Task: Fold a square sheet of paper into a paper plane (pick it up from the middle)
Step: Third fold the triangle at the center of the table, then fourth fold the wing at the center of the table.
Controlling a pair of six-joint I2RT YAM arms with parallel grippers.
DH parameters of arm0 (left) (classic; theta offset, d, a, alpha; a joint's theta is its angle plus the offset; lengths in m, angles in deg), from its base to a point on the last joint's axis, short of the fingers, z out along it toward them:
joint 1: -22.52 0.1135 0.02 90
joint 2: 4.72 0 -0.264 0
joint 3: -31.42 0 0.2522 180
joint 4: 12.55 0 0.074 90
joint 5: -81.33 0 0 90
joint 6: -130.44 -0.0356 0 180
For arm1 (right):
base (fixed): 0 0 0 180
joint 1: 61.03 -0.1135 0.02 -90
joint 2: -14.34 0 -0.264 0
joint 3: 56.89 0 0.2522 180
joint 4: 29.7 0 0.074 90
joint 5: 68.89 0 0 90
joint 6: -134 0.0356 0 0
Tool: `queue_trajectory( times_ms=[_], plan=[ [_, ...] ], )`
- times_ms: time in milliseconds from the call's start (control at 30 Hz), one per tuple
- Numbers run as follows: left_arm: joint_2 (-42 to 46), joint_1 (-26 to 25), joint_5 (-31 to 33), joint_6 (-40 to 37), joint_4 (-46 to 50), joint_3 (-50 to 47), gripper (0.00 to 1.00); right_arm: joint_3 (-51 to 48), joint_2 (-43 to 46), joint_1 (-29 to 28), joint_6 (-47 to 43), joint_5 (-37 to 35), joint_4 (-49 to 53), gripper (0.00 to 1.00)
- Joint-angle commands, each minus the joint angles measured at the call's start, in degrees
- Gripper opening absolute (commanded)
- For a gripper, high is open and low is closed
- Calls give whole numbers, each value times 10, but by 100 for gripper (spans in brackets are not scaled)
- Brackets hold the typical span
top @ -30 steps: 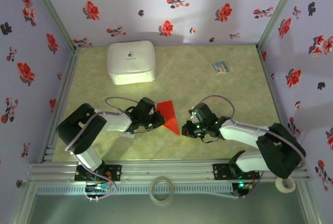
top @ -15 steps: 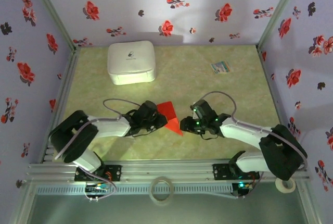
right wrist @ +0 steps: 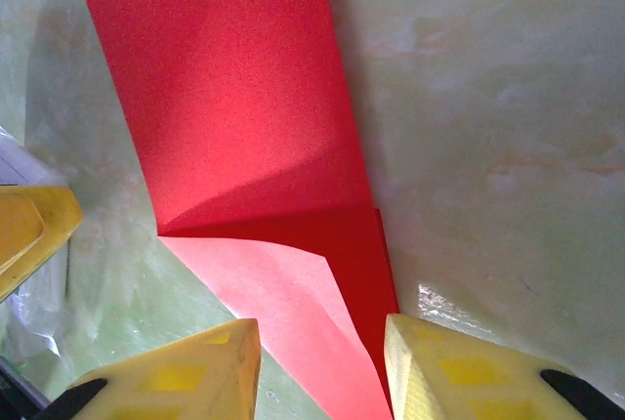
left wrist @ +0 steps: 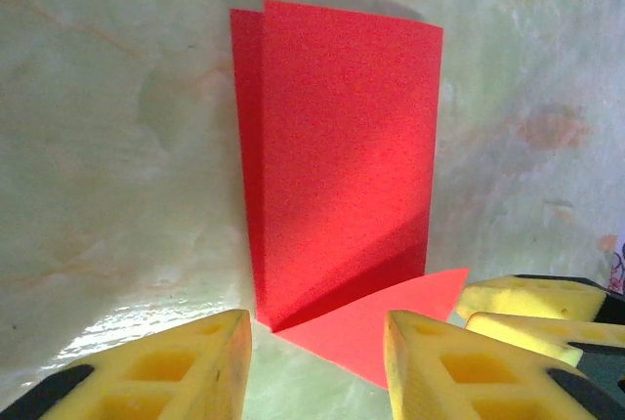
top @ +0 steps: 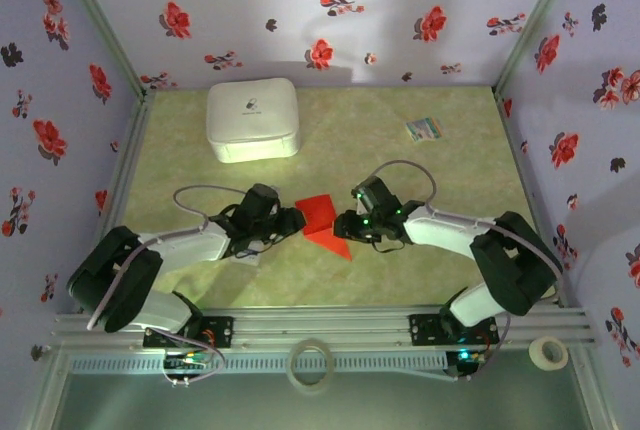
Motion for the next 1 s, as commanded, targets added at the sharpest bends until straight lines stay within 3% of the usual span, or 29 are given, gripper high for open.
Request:
queue_trajectory(
  times_ms=[0, 467, 967],
  plan=[
    [-15, 12, -47, -2, -39, -11, 41, 13, -10, 2, -2, -13, 9, 36],
    [-82, 20, -91, 29, -139, -19, 41, 6, -19, 2, 5, -17, 8, 34],
    [-90, 21, -97, 32, -158, -14, 41, -4, -5, 2, 5, -21, 8, 33]
  ],
)
